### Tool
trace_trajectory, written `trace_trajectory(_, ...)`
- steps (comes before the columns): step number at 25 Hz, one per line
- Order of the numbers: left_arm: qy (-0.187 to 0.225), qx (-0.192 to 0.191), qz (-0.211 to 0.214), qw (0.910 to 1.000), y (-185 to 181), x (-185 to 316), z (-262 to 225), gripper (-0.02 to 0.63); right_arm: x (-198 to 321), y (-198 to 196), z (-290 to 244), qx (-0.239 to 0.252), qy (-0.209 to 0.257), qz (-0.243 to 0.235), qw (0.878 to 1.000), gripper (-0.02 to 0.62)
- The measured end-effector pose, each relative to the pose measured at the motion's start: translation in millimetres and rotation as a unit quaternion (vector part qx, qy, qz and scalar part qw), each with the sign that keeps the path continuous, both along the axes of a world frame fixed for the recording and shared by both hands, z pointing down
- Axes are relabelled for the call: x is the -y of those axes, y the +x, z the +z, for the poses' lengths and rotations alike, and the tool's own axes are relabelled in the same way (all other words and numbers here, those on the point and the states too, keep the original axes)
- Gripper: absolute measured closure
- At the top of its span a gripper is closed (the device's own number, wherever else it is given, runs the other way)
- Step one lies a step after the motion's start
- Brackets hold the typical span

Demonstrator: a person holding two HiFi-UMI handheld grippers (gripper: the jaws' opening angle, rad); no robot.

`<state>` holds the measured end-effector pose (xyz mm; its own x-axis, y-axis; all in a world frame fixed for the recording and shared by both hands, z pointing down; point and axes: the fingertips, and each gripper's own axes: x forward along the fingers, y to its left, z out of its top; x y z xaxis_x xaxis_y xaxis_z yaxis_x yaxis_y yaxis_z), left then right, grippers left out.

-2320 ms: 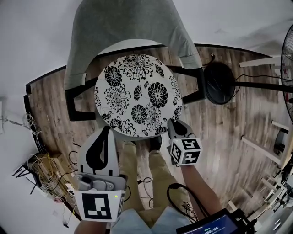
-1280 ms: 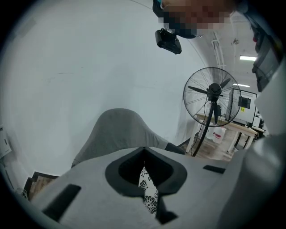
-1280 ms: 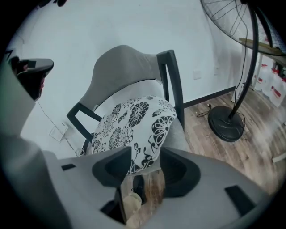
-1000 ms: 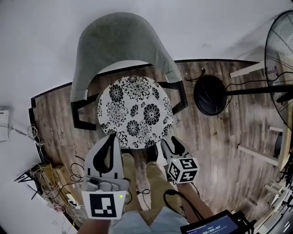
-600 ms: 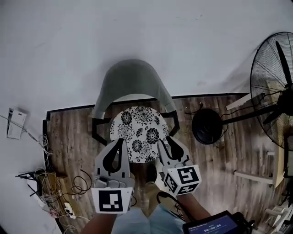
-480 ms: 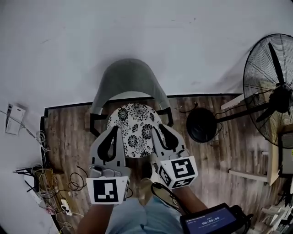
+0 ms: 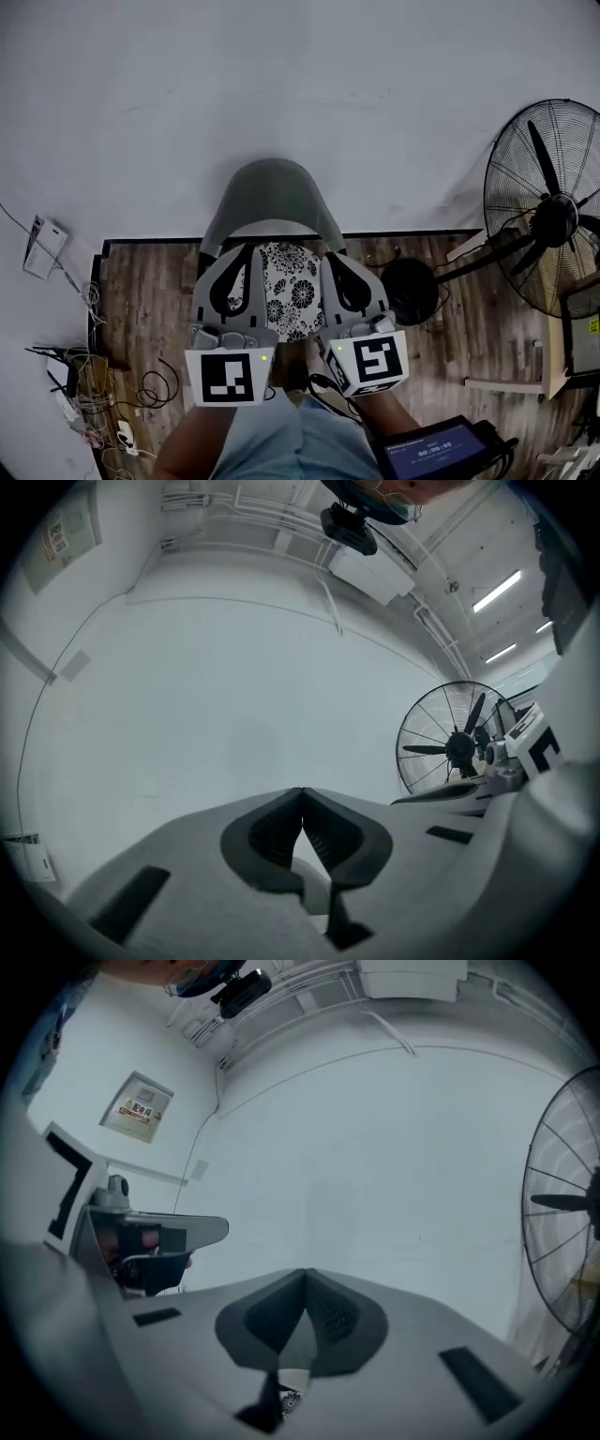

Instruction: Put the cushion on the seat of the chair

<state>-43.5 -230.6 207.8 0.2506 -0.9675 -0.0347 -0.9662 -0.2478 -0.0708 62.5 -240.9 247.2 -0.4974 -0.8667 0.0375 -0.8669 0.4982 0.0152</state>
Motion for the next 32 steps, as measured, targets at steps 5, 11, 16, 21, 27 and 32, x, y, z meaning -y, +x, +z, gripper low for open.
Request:
trace_trajectory(5,0.017,0.010,-0.001,0.9998,7.0,-6.4,-13.4,0.597,-5.4,5.6,-14.3,-0.007,0.017,-0.004,1.000,0.591)
trace_trajectory(11,0.019,0.009,0.000,0.9998,10.4,-8.7,-16.9,0.597,-7.1,5.6,-21.5,-0.015,0.029,-0.007,0.999,0.591)
trace_trajectory(16,0.020,0.011,0.004,0.9997,16.5,-10.5,-16.6,0.597,-8.5,9.0,-22.9,-0.015,0.033,-0.006,0.999,0.592)
trace_trajectory(21,0.020,0.012,0.005,0.9997,19.3,-10.5,-16.6,0.597,-8.6,10.7,-22.9,-0.011,0.034,-0.007,0.999,0.592)
trace_trajectory(27,0.023,0.013,0.007,0.9996,23.0,-9.4,-18.0,0.597,-7.4,13.1,-23.5,-0.009,0.035,-0.006,0.999,0.592)
trace_trajectory(32,0.020,0.014,0.008,0.9997,26.4,-9.2,-16.2,0.597,-6.4,16.8,-23.4,-0.006,0.036,-0.004,0.999,0.591)
